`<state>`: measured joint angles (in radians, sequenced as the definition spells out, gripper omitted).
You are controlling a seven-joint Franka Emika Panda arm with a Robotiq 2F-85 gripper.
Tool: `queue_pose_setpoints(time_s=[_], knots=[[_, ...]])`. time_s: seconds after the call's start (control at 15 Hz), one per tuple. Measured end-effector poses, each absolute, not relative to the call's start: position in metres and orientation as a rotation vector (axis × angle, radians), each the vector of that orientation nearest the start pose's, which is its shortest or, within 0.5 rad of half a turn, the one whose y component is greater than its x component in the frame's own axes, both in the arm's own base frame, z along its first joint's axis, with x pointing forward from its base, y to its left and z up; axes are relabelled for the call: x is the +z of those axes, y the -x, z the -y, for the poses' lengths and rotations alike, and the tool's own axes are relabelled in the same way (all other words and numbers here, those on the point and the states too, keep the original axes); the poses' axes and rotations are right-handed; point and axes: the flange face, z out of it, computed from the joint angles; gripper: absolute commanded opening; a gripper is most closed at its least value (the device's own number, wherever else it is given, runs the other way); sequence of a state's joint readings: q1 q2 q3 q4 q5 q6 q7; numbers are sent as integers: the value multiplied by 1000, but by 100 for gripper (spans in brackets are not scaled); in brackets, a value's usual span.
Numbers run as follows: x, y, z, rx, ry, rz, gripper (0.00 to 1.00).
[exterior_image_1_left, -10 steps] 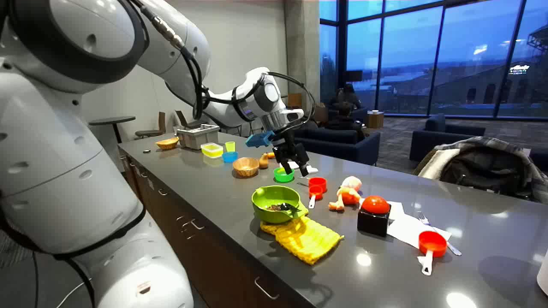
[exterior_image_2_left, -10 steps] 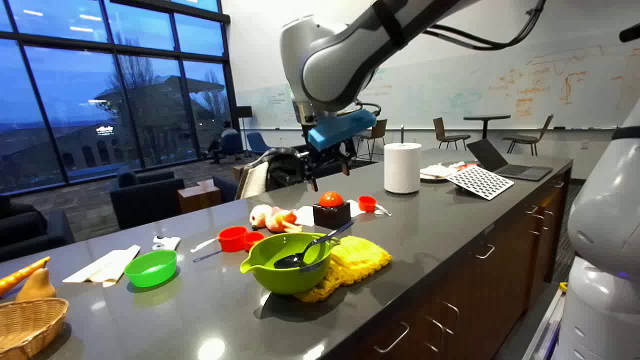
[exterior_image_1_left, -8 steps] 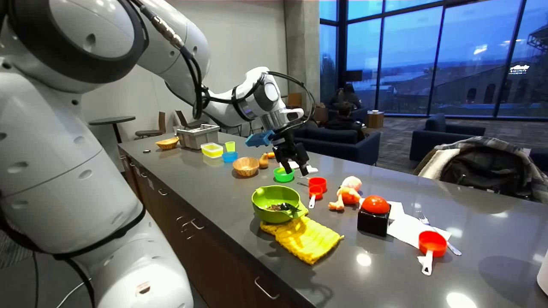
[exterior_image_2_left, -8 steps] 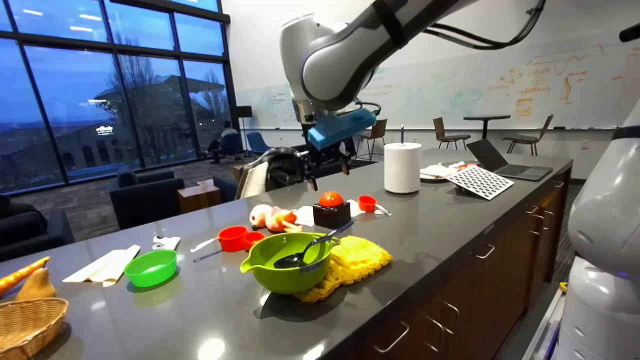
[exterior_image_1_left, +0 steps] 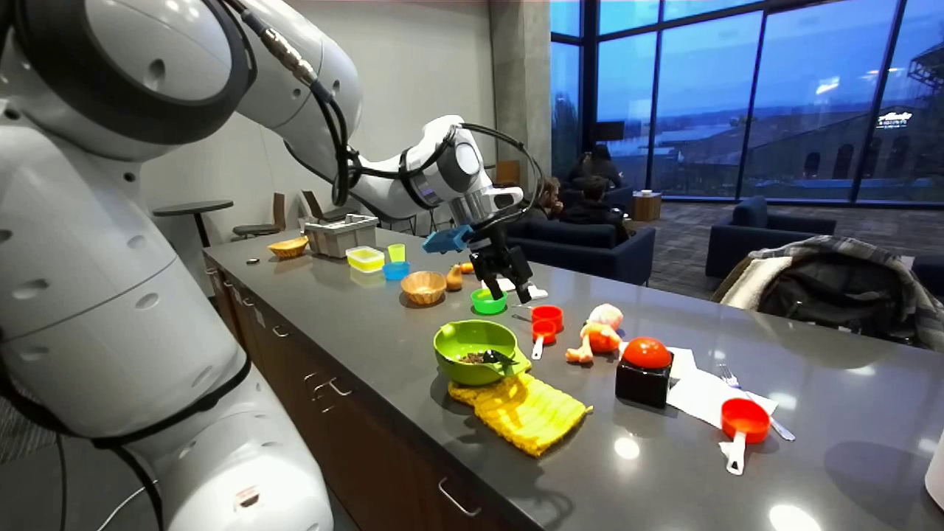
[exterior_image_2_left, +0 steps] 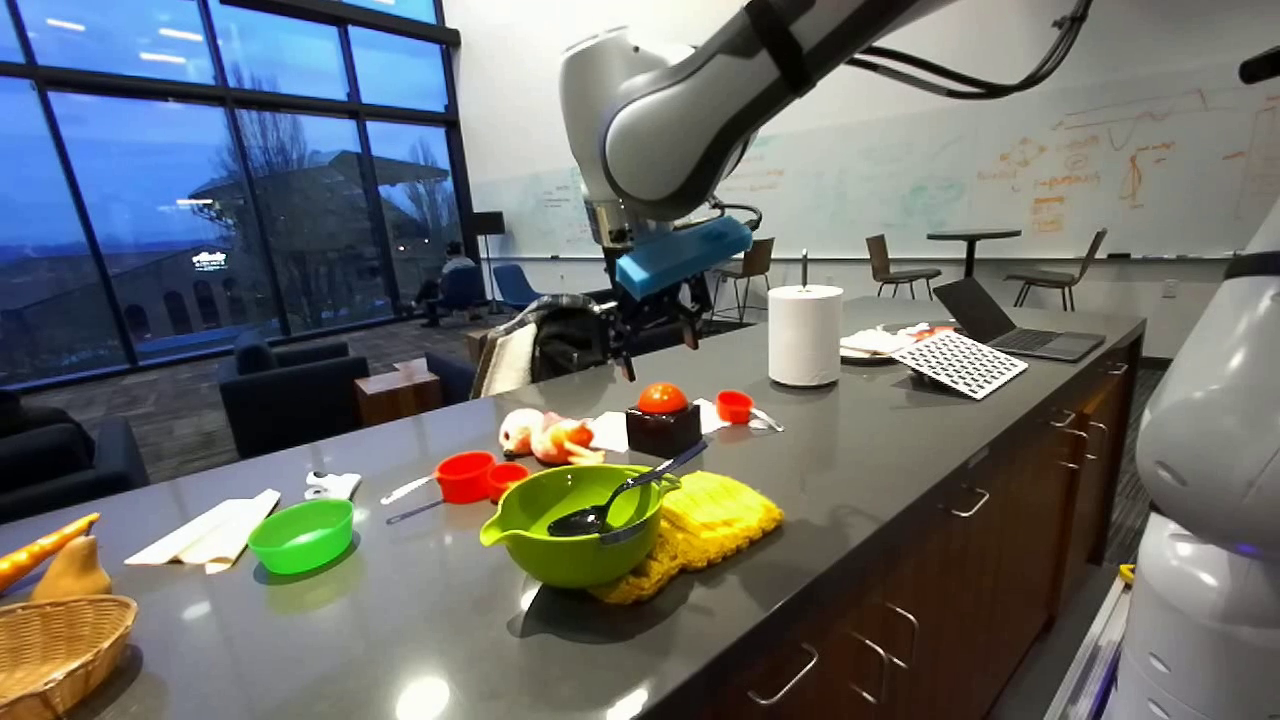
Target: Press the orange button.
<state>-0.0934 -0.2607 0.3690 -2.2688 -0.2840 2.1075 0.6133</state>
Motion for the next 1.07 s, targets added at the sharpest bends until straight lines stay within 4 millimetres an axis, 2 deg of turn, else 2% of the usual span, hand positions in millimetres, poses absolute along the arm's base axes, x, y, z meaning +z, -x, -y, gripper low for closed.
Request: queue_pose_setpoints(time_s=[0.53,0.8,1.07], knots=[[468,-467,-121,-356,3371,-363,100],[472,-476,-97,-352,3370,-379,100],[478,-498,-75,-354,3372,-321,100]])
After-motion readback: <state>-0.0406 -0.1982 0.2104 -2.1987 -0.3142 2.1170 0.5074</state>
